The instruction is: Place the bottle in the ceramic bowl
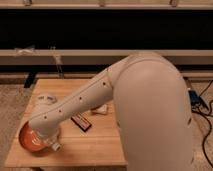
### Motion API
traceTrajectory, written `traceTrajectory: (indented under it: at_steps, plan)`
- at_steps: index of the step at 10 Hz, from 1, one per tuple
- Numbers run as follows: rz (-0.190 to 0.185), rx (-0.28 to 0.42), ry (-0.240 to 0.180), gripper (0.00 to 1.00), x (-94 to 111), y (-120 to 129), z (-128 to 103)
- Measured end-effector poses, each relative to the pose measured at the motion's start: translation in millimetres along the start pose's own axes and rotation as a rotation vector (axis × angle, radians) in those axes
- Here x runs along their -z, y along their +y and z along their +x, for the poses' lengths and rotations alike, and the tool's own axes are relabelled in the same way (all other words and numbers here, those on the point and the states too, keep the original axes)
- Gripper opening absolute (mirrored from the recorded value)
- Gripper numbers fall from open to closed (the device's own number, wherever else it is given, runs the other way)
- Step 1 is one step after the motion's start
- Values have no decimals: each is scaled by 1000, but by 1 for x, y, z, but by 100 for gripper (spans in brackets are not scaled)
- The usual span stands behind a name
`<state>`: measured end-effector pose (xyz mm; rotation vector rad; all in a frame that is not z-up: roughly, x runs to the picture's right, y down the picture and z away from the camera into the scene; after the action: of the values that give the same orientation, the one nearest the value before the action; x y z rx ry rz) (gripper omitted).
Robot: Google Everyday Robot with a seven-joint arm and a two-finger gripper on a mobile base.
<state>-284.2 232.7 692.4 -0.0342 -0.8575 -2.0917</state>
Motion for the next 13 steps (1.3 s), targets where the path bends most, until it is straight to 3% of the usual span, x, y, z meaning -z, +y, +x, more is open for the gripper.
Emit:
traceTrajectory:
  at_steps: [4, 10, 13]
  plan:
    - [-9, 29, 6, 79, -8, -6, 21]
    - [-14, 20, 17, 80, -13, -2, 43]
    - [-41, -39, 37, 80, -13, 10, 51]
